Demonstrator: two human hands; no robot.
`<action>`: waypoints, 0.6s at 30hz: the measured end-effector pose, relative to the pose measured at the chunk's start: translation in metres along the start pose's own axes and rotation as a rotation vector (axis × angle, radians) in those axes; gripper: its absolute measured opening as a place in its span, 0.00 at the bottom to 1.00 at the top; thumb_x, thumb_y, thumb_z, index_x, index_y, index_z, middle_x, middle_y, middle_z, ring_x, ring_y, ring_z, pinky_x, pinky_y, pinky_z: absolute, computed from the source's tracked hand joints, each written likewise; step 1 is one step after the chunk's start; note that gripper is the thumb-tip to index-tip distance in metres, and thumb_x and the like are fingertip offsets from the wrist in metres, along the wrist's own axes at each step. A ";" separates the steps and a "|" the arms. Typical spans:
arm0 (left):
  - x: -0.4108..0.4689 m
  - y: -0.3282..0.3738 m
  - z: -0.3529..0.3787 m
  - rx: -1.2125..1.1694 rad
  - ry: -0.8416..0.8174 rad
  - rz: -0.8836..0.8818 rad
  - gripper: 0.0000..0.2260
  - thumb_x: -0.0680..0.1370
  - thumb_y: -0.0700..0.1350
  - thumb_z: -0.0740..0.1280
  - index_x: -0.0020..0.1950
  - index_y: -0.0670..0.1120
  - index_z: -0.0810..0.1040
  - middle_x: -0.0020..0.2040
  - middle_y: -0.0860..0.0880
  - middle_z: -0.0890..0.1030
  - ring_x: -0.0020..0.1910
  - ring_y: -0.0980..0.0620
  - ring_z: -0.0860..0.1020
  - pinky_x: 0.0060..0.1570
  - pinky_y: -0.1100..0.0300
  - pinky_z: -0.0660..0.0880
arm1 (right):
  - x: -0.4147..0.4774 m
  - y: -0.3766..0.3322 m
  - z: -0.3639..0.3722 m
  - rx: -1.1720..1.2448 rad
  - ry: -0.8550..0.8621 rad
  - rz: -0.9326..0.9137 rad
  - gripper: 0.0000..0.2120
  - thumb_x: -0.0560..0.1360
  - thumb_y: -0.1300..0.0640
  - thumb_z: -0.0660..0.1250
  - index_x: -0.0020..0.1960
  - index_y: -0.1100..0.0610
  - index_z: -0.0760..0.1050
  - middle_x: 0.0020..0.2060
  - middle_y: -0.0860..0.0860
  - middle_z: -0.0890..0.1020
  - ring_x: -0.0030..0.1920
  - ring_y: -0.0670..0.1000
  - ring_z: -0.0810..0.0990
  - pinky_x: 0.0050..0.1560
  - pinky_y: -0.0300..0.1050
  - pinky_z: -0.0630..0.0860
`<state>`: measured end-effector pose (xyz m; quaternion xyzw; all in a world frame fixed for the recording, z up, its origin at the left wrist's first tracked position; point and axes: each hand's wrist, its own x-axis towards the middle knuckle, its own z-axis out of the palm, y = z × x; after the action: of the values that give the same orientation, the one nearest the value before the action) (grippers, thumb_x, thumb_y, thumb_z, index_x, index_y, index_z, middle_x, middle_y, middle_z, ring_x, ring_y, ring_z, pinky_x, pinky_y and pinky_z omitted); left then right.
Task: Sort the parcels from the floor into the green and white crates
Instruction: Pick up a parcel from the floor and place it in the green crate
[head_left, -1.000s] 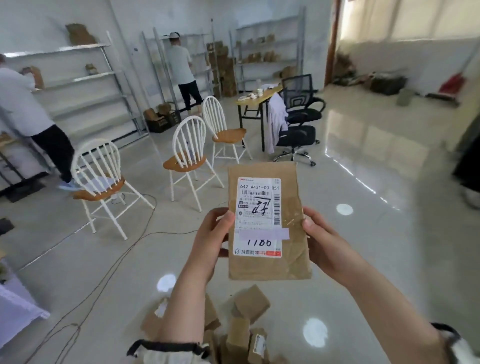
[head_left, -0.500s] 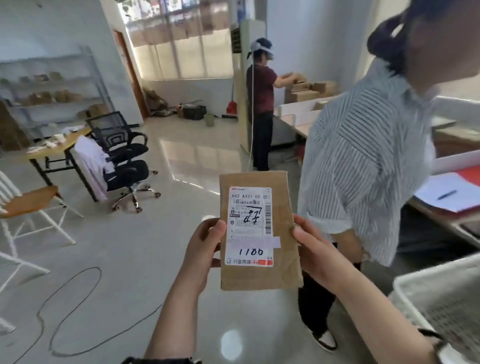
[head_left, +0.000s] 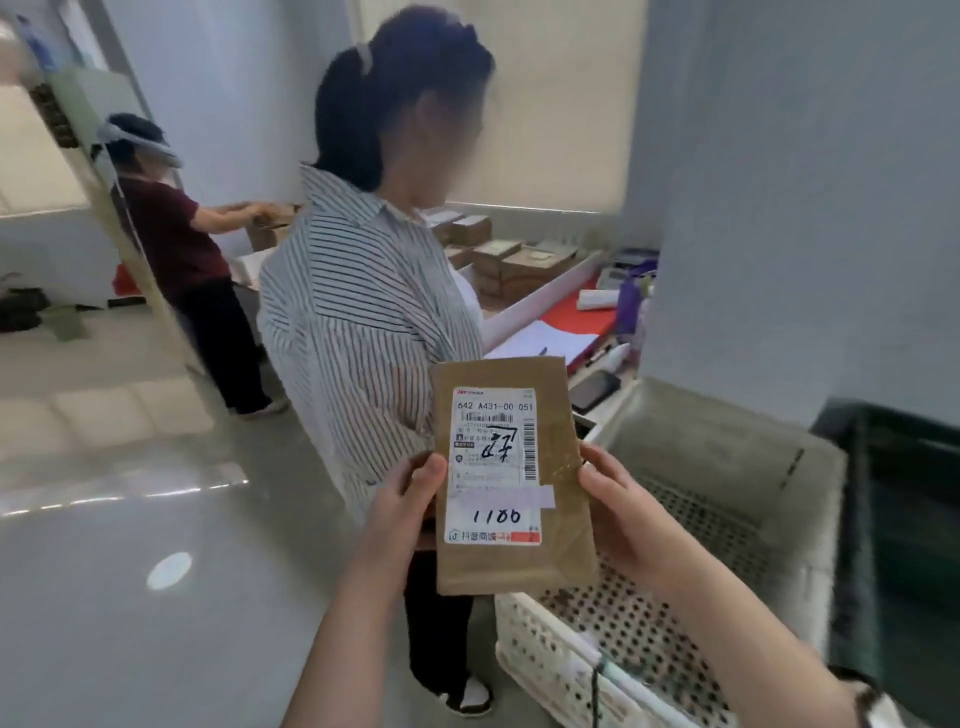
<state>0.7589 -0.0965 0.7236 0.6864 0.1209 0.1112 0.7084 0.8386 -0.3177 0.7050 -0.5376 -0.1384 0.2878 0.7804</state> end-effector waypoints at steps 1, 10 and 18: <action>0.011 -0.002 0.015 0.006 -0.042 -0.009 0.28 0.63 0.68 0.72 0.54 0.51 0.77 0.45 0.50 0.85 0.39 0.53 0.84 0.29 0.64 0.76 | -0.004 -0.002 -0.015 0.011 0.055 -0.003 0.31 0.61 0.41 0.78 0.62 0.43 0.74 0.57 0.53 0.82 0.56 0.55 0.81 0.56 0.54 0.77; 0.135 -0.028 0.157 0.109 -0.530 -0.147 0.28 0.64 0.66 0.70 0.55 0.49 0.78 0.48 0.46 0.84 0.43 0.48 0.83 0.40 0.51 0.78 | -0.035 -0.007 -0.115 0.162 0.573 -0.143 0.26 0.71 0.48 0.71 0.66 0.48 0.68 0.59 0.54 0.81 0.59 0.59 0.79 0.60 0.58 0.76; 0.155 -0.050 0.219 0.093 -0.679 -0.223 0.10 0.74 0.57 0.66 0.50 0.54 0.78 0.43 0.52 0.84 0.38 0.51 0.82 0.32 0.58 0.78 | -0.053 -0.009 -0.143 0.203 0.756 -0.193 0.24 0.68 0.48 0.69 0.63 0.45 0.71 0.57 0.53 0.82 0.56 0.55 0.82 0.57 0.54 0.78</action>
<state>0.9764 -0.2549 0.6768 0.6982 -0.0422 -0.2067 0.6841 0.8743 -0.4606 0.6632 -0.5105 0.1378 0.0071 0.8488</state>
